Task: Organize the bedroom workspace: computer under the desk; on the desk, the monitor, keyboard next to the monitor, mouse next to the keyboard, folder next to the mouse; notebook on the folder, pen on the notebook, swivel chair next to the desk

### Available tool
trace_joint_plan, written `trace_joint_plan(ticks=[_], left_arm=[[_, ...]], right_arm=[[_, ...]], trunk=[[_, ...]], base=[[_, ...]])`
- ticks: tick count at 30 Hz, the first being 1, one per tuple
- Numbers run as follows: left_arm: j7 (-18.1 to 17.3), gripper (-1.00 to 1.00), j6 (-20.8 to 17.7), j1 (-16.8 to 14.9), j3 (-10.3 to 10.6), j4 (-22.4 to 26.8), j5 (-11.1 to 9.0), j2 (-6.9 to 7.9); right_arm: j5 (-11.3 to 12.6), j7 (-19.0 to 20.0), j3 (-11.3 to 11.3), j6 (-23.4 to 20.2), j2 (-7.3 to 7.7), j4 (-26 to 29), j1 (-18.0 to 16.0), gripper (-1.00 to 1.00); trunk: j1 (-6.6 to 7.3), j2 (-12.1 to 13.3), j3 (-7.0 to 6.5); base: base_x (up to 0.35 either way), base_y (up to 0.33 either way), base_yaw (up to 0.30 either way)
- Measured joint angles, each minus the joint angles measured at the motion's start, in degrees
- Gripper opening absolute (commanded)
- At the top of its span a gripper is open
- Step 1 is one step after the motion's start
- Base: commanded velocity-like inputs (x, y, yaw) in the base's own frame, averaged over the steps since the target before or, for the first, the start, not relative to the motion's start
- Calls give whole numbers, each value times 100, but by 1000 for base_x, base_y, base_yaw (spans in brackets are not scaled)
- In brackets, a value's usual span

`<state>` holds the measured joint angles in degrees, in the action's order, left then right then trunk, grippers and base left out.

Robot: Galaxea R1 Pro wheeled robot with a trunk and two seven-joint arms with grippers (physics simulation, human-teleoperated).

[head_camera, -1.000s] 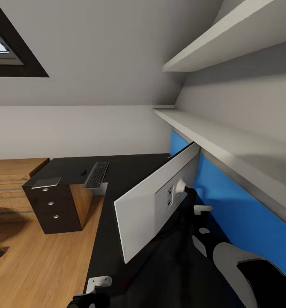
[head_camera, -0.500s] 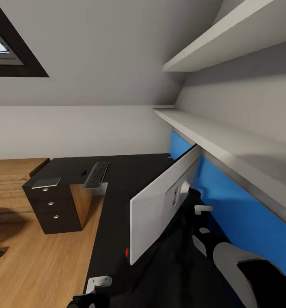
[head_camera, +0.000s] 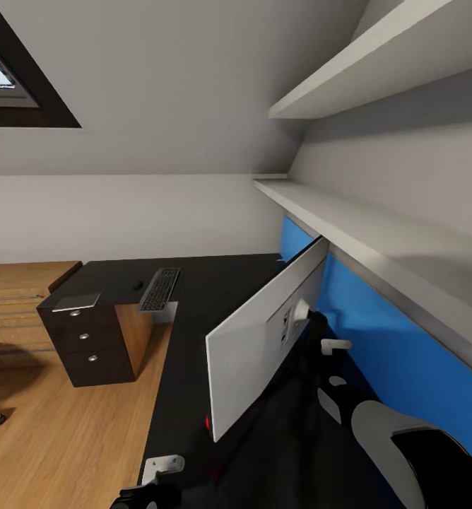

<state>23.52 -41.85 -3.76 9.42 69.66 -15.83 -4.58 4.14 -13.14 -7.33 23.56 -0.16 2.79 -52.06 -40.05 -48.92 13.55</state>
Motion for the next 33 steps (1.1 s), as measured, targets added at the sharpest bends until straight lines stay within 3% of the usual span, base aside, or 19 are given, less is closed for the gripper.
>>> trace_joint_plan(ticks=[5, 20, 24, 28, 33], left_arm=[[1, 100, 41, 2, 0, 2, 0, 0], [5, 100, 45, 0, -7, -5, 0, 3], [-4, 100, 47, 0, -221, -26, 2, 8], [-21, 100, 61, -1, -441, -27, 7, 8], [-24, 100, 154, 1, -551, -30, 10, 8]], right_arm=[[0, 0, 0, 0, 0, 0, 0, 100], [6, 0, -5, 0, -3, -1, 0, 100], [15, 2, -11, -3, -19, 24, -2, 100], [16, 0, -25, -40, -140, 40, -4, 100], [3, -101, -32, -177, -490, 52, -7, 100]], trunk=[[-2, 1, 0], [-3, 1, 0], [-4, 0, 0], [-3, 1, 0], [-3, 1, 0]], base=[[-138, 0, 0], [-321, 4, 0], [-323, 114, 0], [-297, 179, 0], [-267, 215, 0]])
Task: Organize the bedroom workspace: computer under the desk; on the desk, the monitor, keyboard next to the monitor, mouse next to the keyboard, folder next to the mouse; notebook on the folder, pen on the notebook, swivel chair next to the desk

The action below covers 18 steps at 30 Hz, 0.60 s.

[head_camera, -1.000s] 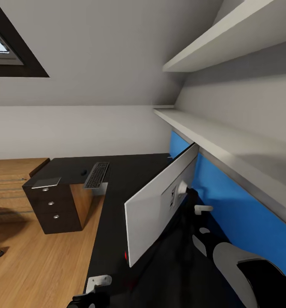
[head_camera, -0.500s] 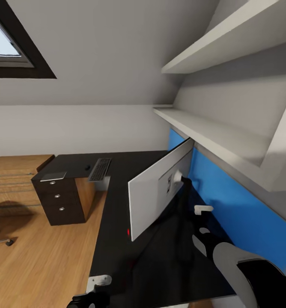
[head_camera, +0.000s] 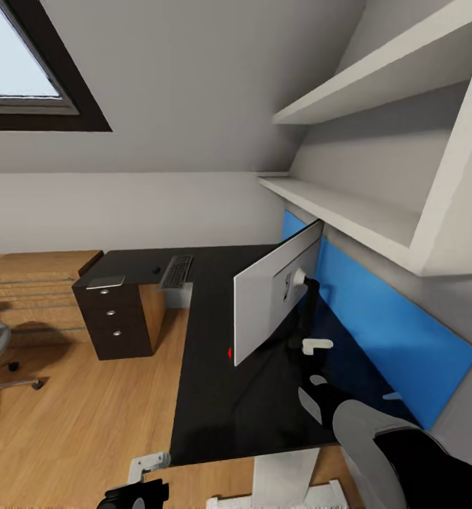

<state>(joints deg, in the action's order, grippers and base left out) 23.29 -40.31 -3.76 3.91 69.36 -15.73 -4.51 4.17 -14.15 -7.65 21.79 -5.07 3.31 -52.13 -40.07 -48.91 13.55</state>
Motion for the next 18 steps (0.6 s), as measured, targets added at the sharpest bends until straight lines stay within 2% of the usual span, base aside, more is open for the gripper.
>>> trace_joint_plan(ticks=[3, 4, 9, 10, 12, 15, 18], left_arm=[[-2, 100, 52, -1, -13, 1, -1, 0], [-6, 100, 70, -2, -17, -3, 2, 1], [-7, 100, 85, -5, -20, -7, 6, 1], [-7, 100, 88, -5, -20, -8, 6, 1], [-9, 100, 89, -5, -20, -8, 3, 1], [-9, 100, 89, -4, -18, -12, 0, 1], [-10, 100, 89, -3, -20, -15, -1, 1]], right_arm=[[16, -34, 12, -295, -69, 7, -1, 100], [22, -46, 22, -525, -90, 48, -1, 100], [45, -53, 57, -931, -107, 380, -1, 100], [101, -54, 75, -1337, -92, 565, 2, 100], [178, -53, 92, -1694, -80, 792, 9, 100], [301, -46, 108, -2087, -37, 1248, 66, 100], [393, -33, 115, -2524, 57, 1966, 350, 100]], trunk=[[1, 0, 0], [2, -1, 0], [2, -1, 0], [3, -1, 0], [3, -1, 0], [3, -1, 0], [3, -1, 0]], base=[[-146, 185, 0], [-66, 118, 0], [-28, 49, 0], [-6, 10, 0], [-3, 6, 0], [-2, 3, 0], [0, 1, 0]])
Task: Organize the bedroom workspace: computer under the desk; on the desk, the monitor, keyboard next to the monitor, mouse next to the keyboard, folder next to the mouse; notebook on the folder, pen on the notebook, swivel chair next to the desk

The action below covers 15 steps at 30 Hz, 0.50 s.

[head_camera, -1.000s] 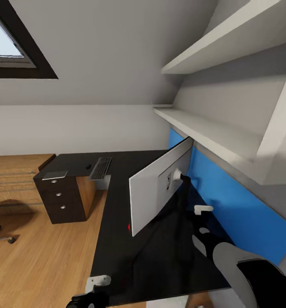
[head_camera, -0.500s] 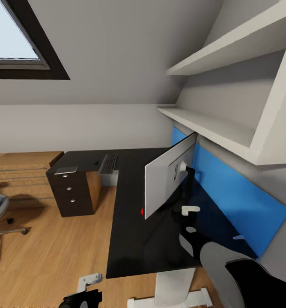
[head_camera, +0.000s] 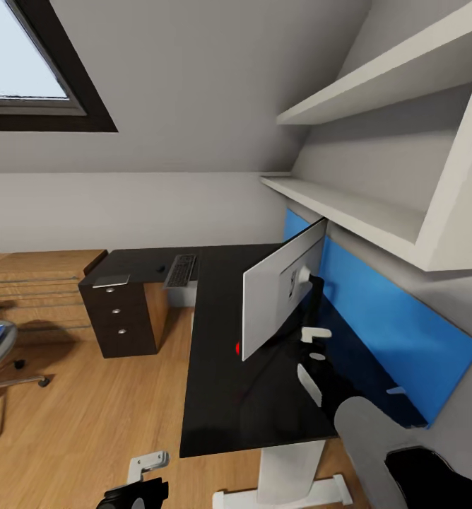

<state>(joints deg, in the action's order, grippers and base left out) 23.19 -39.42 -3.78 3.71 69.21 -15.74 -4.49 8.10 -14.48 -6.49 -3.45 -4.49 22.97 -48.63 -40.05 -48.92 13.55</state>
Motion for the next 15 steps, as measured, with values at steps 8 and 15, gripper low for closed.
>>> trace_joint_plan(ticks=[8, 15], left_arm=[[0, 100, 15, 2, 7, -10, -1, 0], [0, 100, 17, -2, 8, -11, -1, 0]], right_arm=[[46, -655, -51, -1564, 103, 3827, 1988, 100], [47, -852, -80, -1636, 90, 4247, 2266, 100]], trunk=[[0, 0, 0], [0, 0, 0]], base=[[0, 0, 0], [0, 0, 0]])
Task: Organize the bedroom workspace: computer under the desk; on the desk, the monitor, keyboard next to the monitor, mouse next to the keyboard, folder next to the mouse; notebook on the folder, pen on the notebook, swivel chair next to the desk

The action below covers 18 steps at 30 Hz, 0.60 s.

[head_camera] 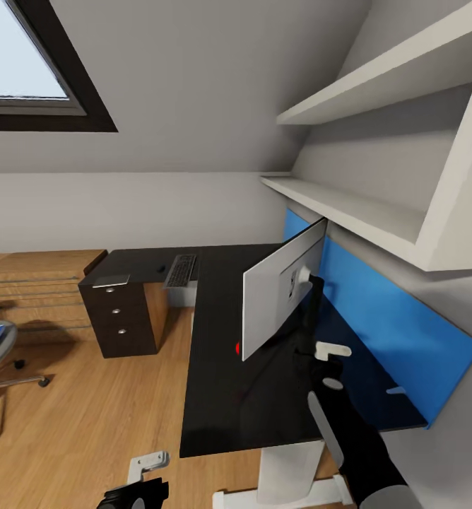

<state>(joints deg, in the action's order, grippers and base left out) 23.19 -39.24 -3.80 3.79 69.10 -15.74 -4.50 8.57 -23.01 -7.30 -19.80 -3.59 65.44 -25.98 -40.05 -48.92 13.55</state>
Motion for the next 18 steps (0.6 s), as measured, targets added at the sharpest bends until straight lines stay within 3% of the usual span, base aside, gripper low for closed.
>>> trace_joint_plan(ticks=[9, 15, 18], left_arm=[[0, 100, 0, -2, 0, 0, 0, 0], [1, 100, -1, 1, -1, 1, 0, -1], [1, 100, -1, 3, -1, 1, 3, -1]], right_arm=[[-30, -46, -95, 274, -3, 105, 82, 100], [-103, -140, -586, 455, 13, 116, 125, 100], [-169, -232, -702, 561, 9, 124, 181, 100]], trunk=[[0, 0, 0], [0, 0, 0], [0, 0, 0]], base=[[0, 22, 0], [0, 213, 0], [0, 274, 0]])
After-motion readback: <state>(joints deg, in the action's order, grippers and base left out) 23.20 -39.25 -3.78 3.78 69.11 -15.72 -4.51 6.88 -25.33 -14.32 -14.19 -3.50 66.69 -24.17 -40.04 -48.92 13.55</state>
